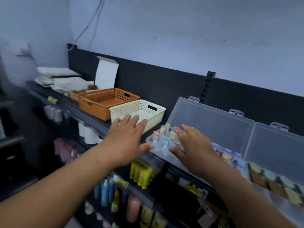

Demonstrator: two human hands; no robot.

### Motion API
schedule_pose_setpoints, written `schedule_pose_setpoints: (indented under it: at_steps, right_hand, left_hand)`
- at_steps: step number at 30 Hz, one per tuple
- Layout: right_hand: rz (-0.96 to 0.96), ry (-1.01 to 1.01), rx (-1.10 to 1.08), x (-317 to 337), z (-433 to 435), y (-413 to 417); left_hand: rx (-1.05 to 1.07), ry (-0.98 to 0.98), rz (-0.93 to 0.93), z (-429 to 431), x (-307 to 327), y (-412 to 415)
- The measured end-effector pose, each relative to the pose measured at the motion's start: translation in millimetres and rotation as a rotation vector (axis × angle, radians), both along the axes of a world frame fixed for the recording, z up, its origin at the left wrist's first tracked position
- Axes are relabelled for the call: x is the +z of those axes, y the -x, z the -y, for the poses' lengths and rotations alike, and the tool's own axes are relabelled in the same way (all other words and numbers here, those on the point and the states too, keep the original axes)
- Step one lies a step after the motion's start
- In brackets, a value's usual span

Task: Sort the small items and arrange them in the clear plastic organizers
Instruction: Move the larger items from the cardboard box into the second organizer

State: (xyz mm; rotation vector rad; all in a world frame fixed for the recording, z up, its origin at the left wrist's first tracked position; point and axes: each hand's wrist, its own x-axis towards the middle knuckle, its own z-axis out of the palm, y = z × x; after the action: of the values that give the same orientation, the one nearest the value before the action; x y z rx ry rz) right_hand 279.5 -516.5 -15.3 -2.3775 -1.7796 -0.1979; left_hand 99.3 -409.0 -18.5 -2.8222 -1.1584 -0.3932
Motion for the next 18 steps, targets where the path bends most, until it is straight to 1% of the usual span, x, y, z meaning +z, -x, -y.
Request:
schedule_pose_setpoints:
  at_steps: [4,9,14,18]
  right_hand:
    - [0.010,-0.019,0.063,3,-64,58]
    - [0.000,0.019,0.143,15,-131,110]
    - [0.002,0.031,0.219,21,-192,135]
    - [-0.004,0.048,0.257,22,-246,137]
  left_hand:
    - [0.056,-0.029,-0.003,-47,3,66]
    - [0.112,-0.001,0.010,-102,7,124]
    - [0.177,0.030,0.004,-156,4,157]
    - [0.211,0.029,-0.002,-204,1,165]
